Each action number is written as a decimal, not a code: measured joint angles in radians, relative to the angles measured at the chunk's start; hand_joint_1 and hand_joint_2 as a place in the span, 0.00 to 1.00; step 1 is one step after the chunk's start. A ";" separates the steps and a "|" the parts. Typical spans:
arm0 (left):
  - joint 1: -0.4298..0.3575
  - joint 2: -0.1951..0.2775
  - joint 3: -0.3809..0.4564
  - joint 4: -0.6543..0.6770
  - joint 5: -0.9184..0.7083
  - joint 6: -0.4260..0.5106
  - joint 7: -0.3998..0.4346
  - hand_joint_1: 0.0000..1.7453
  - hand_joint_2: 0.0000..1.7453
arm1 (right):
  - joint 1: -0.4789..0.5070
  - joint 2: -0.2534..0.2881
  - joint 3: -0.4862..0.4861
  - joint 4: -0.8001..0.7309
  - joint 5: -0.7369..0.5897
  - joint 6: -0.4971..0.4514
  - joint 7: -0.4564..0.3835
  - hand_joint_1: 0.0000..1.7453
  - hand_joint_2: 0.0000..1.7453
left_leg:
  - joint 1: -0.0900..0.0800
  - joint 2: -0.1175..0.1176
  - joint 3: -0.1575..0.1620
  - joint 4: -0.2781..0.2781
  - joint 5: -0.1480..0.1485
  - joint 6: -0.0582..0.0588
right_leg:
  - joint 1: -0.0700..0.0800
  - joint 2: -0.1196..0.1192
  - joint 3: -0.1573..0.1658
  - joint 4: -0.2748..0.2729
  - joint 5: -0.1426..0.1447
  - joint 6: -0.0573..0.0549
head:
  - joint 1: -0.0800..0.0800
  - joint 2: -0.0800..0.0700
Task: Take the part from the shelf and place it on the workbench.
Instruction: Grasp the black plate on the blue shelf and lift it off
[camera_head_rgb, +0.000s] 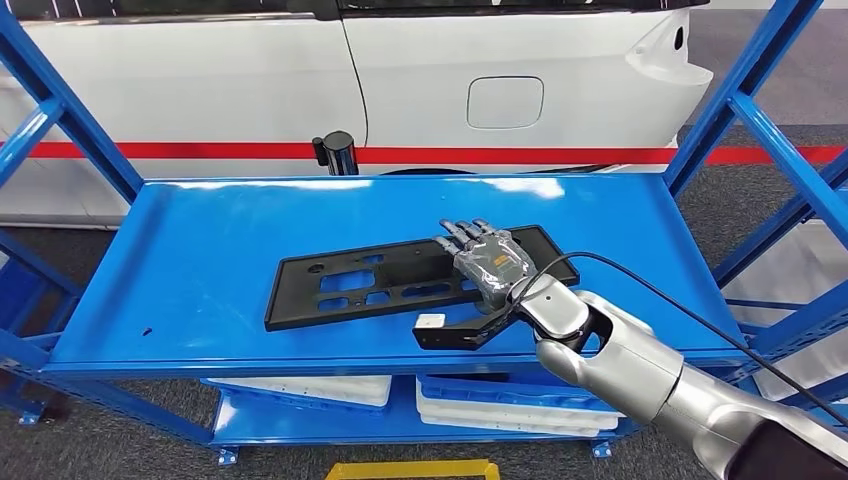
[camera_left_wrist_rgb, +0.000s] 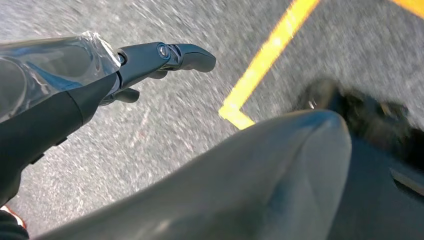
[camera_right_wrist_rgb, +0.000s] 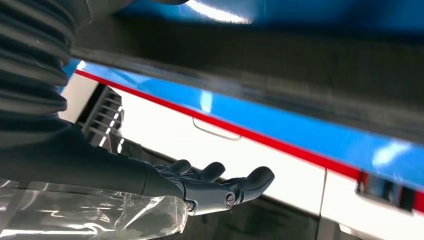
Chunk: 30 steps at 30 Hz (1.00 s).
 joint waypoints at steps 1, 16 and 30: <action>0.001 0.000 0.000 0.000 0.000 0.000 0.000 0.00 0.00 | -0.001 0.000 0.005 0.008 -0.001 0.003 0.000 0.03 1.00 | 0.001 0.000 0.000 0.000 0.000 0.000 | -0.003 0.000 -0.025 0.048 -0.013 0.005 | 0.000 0.000; 0.001 0.000 0.000 0.000 0.001 0.004 -0.011 0.00 0.00 | -0.070 0.009 0.071 0.028 -0.054 0.093 -0.066 1.00 1.00 | 0.014 -0.003 -0.129 0.282 -0.140 -0.066 | -0.020 -0.003 0.096 -0.223 0.124 -0.028 | -0.004 0.000; -0.001 0.003 0.000 0.000 0.001 0.004 -0.017 0.00 0.00 | -0.133 0.009 0.124 0.028 -0.118 0.150 -0.095 1.00 1.00 | 0.008 -0.004 0.003 0.002 -0.002 -0.007 | -0.018 -0.002 0.021 -0.040 0.016 0.014 | 0.000 0.000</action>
